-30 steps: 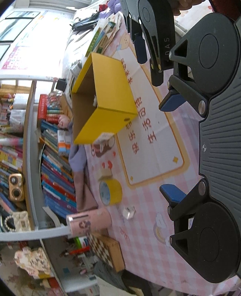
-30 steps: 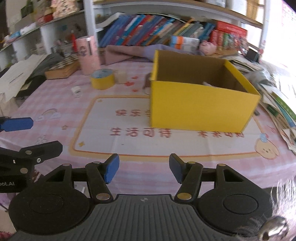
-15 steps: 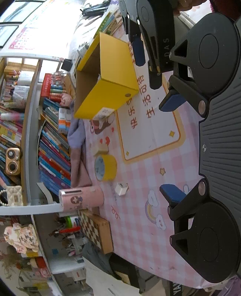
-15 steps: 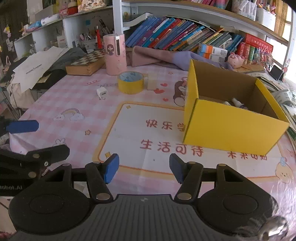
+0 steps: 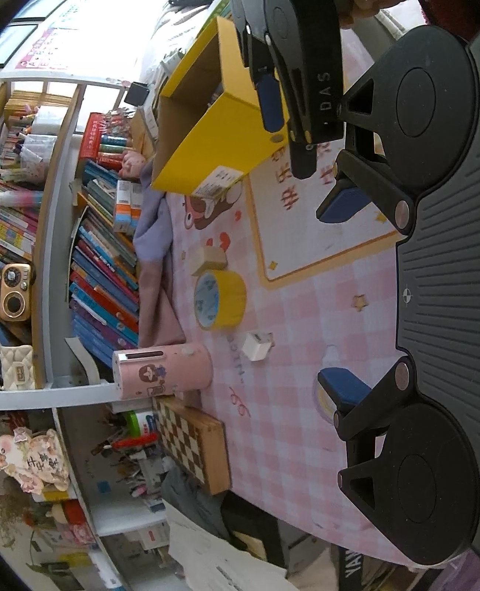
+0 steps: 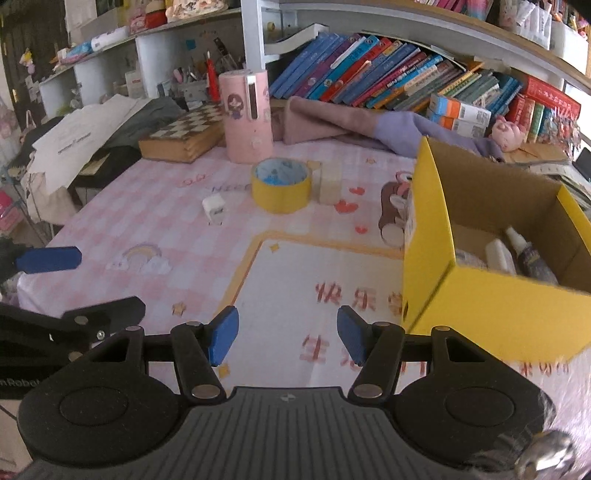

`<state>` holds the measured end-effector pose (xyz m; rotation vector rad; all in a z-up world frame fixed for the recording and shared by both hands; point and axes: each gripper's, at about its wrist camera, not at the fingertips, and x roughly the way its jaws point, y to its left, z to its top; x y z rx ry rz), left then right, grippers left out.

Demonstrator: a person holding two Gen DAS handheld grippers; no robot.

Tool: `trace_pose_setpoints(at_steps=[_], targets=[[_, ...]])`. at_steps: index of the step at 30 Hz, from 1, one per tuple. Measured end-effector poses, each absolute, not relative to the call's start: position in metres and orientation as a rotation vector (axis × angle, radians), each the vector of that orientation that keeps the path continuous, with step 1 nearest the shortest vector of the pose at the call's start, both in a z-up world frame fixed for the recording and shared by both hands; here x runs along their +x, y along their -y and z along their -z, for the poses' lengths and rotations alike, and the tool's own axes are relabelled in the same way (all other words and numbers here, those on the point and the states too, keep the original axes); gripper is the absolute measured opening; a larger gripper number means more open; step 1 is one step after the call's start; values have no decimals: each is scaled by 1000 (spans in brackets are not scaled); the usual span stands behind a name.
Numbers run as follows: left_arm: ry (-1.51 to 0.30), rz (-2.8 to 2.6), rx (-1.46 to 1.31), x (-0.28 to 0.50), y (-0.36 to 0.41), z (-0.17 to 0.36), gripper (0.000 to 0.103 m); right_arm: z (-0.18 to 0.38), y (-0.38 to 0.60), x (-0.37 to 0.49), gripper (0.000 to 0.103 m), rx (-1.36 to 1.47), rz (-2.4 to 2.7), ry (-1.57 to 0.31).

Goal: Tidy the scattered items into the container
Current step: 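Close the left tool on the small white charger cube while the right tool grasps the beige block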

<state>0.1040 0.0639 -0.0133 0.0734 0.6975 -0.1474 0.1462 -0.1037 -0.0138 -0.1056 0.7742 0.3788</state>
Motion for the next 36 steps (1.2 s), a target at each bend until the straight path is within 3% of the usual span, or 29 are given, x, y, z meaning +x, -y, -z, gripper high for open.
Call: trace_pose_setpoints(at_steps=[29,36], targets=[[-765,74,74,259,-83,67,86,36,72,329,57,-31,-276,-800],[-772,57,87,278,-80,76,86,43,71,369,47,-40,-209,-809]])
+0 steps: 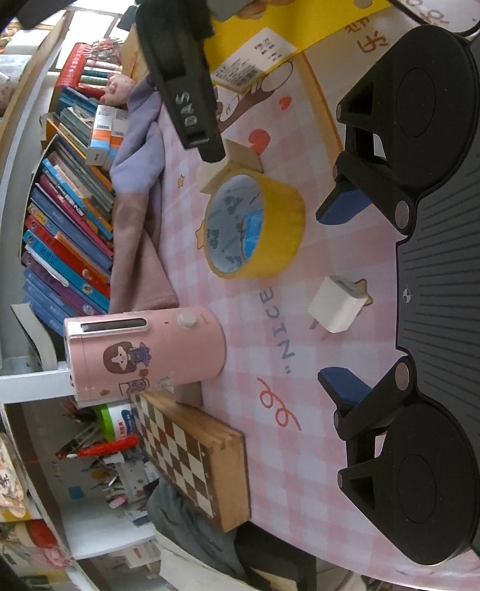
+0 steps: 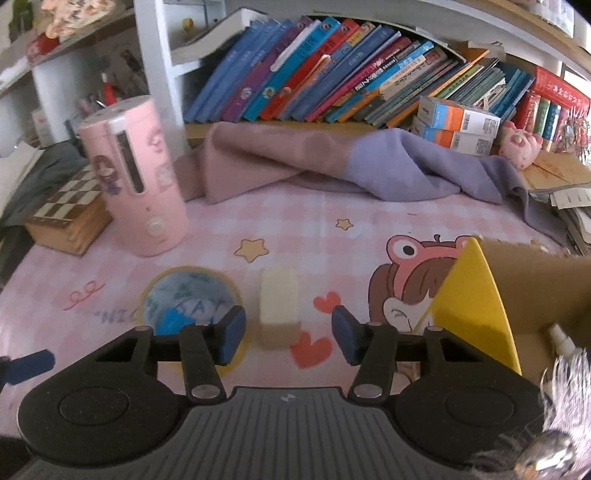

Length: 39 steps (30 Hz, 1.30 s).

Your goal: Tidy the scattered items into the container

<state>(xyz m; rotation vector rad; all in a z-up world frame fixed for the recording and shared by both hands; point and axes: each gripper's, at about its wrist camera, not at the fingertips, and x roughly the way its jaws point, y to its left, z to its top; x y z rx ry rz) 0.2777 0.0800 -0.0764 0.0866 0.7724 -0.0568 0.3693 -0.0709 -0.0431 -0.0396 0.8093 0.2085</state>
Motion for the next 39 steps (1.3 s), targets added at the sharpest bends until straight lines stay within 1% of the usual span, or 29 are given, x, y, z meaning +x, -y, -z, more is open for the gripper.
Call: trace_pose_setpoints(at_steps=[1,3,4,7,10,11,12,13,14,15,16,17,18,26,39], targets=[[-773,58,90,279,-79,77,86,46,70,374,45,-42,-208,-821],[-781,61,87,283,-79,79,82,51,68,383,43,-43,-209,-849],[-788,61,85,285,-79,80,82,55,67,387,42,-44,-209,-863],[-799,62,87,289,-79,85,79,61,64,393,41,-47,-209,-877],[-816,63,79,295,-81,89,72,66,60,398,41,-60,-212,-888],[-825,62,74,297,-81,91,68,68,59,399,40,-63,-212,-892],[-834,62,68,299,-82,93,65,70,59,401,38,-64,-214,-896],[-840,63,63,300,-83,95,64,71,59,402,34,-60,-214,-900],[-844,62,61,301,-83,96,62,72,60,404,34,-52,-214,-902],[-848,63,60,301,-83,97,56,72,61,406,32,-48,-218,-904],[-851,68,57,301,-83,98,53,72,61,406,27,-46,-229,-907],[-848,75,52,301,-84,98,46,72,61,406,26,-51,-238,-908],[-846,76,54,301,-83,97,35,71,59,406,26,-58,-240,-906],[-820,98,20,289,-88,86,35,59,58,389,23,-88,-276,-861],[-725,102,-18,242,-89,44,35,20,75,331,23,-47,-313,-803]])
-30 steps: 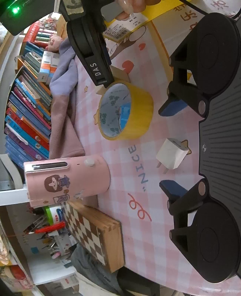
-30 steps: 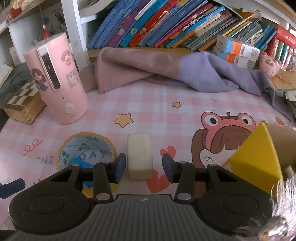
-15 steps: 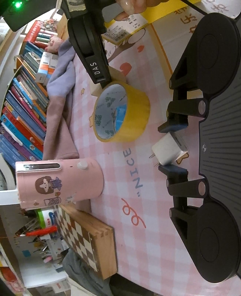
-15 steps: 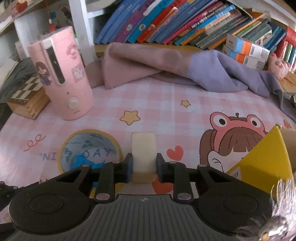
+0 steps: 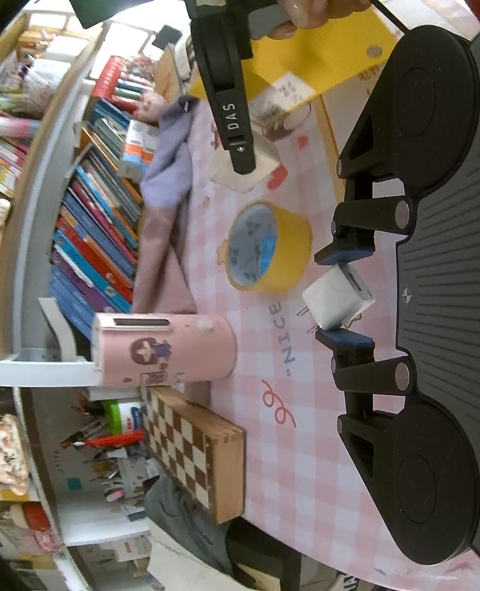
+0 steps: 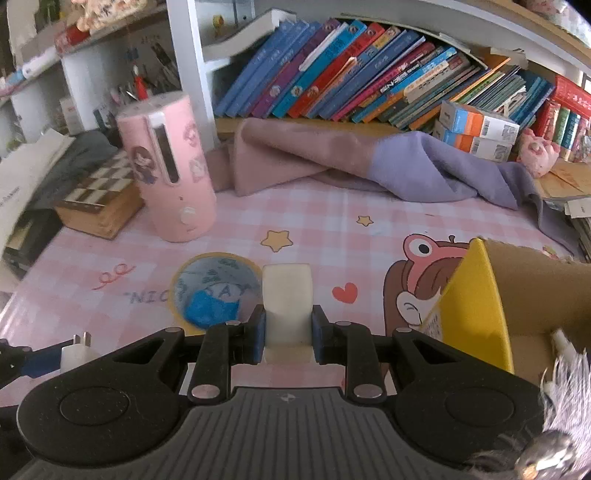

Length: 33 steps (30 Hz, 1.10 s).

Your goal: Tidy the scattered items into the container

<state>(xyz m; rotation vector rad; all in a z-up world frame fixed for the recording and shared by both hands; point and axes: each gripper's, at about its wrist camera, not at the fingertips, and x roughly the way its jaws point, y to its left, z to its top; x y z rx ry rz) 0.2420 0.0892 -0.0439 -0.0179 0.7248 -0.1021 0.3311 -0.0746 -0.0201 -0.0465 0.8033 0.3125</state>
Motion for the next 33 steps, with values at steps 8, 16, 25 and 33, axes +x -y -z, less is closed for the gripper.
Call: trace_pose_setpoints(at_steps=[8,16,25,33], targets=[[-667,141,-9,207,-83,19,35,1,86,284,23,-39,-354,-773],[-630,170,24,165,-75,5,35,-5,95,237,23,-34,-367,-763],[-634,189,10,114,-75,-4,35,-13,101,174,23,-47,-401,-750],[-610,213,24,77,-68,-11,35,-14,108,125,23,-29,-390,-740]])
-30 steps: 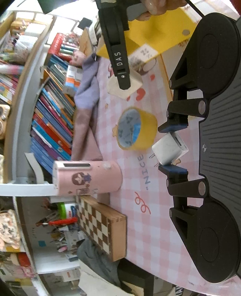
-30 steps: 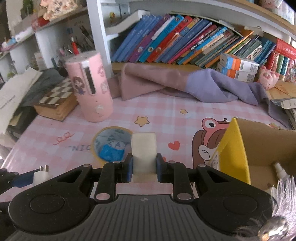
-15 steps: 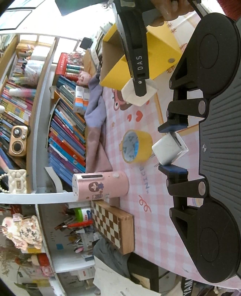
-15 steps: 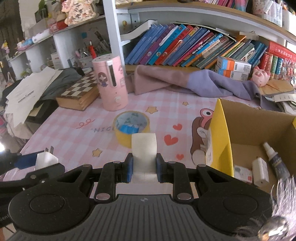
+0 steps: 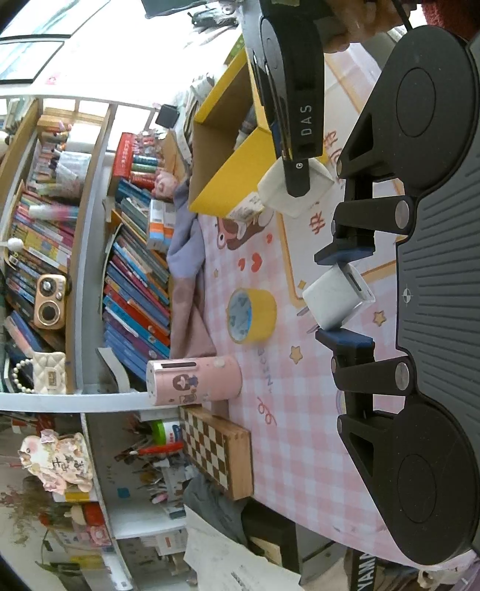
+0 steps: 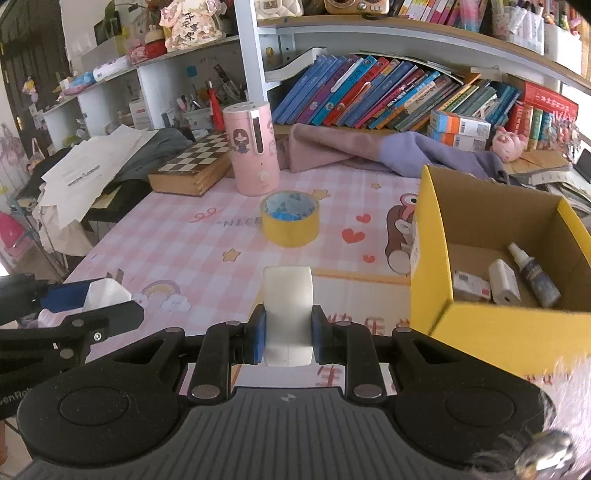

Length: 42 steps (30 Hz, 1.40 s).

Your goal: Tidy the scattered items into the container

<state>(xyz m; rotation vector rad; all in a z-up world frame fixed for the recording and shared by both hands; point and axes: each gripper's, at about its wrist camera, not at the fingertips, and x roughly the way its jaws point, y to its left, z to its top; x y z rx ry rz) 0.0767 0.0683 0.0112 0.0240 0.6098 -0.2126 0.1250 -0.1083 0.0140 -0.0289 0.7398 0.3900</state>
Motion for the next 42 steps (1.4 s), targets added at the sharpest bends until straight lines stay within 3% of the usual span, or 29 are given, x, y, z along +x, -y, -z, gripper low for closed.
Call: trace_pose_setpoints(at_steps=[18,42], targets=[[-614,326,62,26,-45,-10,35,-9,135,50,22,9,-301,-756],[-648,549,106,25,16,0,35,2,203,11,22,107,-81,-825]])
